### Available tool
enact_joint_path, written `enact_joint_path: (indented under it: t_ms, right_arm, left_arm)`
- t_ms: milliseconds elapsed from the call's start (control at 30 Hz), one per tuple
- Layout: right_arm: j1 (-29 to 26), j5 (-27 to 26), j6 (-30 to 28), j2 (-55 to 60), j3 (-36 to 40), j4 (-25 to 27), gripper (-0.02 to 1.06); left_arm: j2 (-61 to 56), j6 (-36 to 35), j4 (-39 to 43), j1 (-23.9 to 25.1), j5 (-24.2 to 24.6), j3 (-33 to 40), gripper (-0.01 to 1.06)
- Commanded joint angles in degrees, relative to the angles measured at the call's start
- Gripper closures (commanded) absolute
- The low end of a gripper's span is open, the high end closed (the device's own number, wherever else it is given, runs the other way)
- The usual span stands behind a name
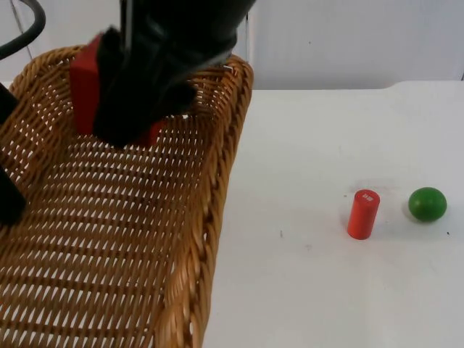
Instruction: Pick up the basket with the left hand and place the object to the left of the red cylinder into the basket with the right hand.
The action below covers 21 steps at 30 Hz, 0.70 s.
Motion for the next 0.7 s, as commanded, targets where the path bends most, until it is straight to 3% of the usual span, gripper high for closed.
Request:
enact_joint_path:
  t_ms: [0,667]
  right_arm:
    - [0.3,-1.5,0.0,0.6,-0.7,0.0,1.05]
    - [0.2,-4.6,0.1,2.5,0.3,-0.1,1.05]
  left_arm:
    - [-0.5,0.1,-1.9,0.0,0.0,0.2,1.05]
    - [-0.5,0.2,-1.9,0.0,-0.1,0.2,1.05]
